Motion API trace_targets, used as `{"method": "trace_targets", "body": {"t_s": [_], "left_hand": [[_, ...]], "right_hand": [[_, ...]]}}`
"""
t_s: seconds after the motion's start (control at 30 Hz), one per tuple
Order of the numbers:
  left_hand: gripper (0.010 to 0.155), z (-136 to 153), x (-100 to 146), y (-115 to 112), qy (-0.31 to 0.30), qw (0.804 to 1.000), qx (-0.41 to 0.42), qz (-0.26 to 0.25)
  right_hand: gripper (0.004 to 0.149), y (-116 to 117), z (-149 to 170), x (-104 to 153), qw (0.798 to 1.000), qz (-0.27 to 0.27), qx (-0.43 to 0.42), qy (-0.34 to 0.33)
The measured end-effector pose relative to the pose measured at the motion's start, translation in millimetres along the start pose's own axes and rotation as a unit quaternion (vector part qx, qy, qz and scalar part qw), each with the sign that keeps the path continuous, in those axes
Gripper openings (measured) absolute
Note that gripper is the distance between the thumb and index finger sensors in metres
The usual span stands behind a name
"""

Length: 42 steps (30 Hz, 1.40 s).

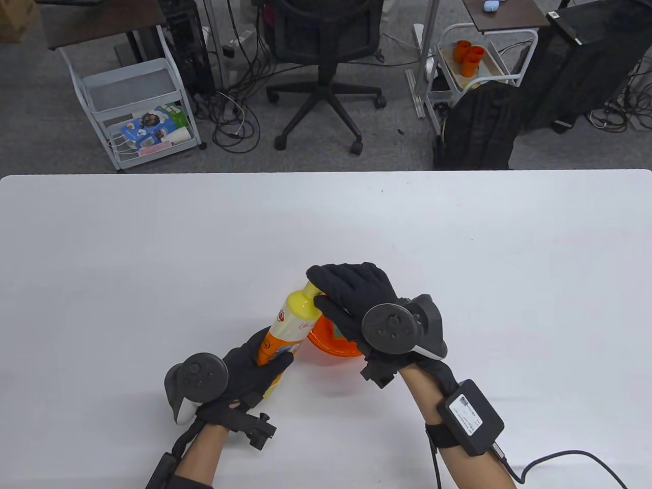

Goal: Squeeze dish soap on sponge and spread

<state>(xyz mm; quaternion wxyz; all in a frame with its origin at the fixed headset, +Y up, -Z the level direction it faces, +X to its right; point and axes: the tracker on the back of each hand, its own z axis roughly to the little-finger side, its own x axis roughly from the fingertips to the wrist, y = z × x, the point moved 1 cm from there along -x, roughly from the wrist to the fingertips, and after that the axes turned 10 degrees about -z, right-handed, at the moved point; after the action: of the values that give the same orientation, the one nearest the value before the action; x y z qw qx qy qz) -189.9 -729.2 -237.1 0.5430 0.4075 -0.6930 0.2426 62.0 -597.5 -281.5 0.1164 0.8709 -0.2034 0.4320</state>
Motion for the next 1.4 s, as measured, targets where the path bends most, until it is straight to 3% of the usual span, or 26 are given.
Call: {"method": "trace_targets", "body": {"t_s": [0.27, 0.5, 0.63, 0.67, 0.7, 0.77, 0.9, 1.07, 1.3, 1.4], "left_hand": [[0.058, -0.3, -1.6, 1.1, -0.002, 1.0, 0.004, 0.012], [0.057, -0.1, -2.0, -2.9, -0.002, 0.999, 0.011, 0.033], [0.057, 0.3, -2.6, -4.3, 0.001, 0.999, 0.011, 0.037], [0.058, 2.2, -1.8, -4.7, -0.006, 0.999, 0.006, 0.046], [0.058, 1.9, -2.1, -3.4, -0.012, 0.999, 0.002, 0.047], [0.058, 0.5, -3.2, -1.4, -0.016, 0.999, -0.005, 0.047], [0.059, 2.3, -4.0, 1.8, -0.016, 0.999, -0.017, 0.038], [0.059, 6.3, -3.7, 4.0, -0.006, 0.999, -0.029, 0.027], [0.059, 3.4, -3.9, 2.7, -0.007, 0.997, -0.074, 0.015], [0.059, 0.3, -4.0, 2.5, -0.008, 0.996, -0.087, 0.008]], "right_hand": [[0.049, -7.3, -4.7, -9.8, 0.997, -0.062, 0.034, -0.014], [0.051, 1.1, -9.0, -5.6, 0.992, -0.053, 0.114, -0.032], [0.05, 1.9, -3.2, -9.1, 0.995, -0.049, 0.084, -0.025], [0.046, -3.6, 2.9, -8.7, 0.998, -0.01, 0.062, -0.004], [0.045, -5.4, 7.4, -12.7, 0.999, -0.008, 0.035, -0.008], [0.044, -6.5, 18.3, -17.0, 0.999, -0.04, -0.033, 0.005], [0.046, -7.1, 28.6, -21.1, 0.997, -0.061, -0.016, 0.054], [0.056, -9.7, 41.1, 13.8, 0.995, -0.036, 0.042, 0.08], [0.073, 18.8, 75.4, 112.0, 0.97, -0.084, 0.166, 0.155], [0.077, 27.0, 94.6, 136.3, 0.961, -0.11, 0.176, 0.186]]}}
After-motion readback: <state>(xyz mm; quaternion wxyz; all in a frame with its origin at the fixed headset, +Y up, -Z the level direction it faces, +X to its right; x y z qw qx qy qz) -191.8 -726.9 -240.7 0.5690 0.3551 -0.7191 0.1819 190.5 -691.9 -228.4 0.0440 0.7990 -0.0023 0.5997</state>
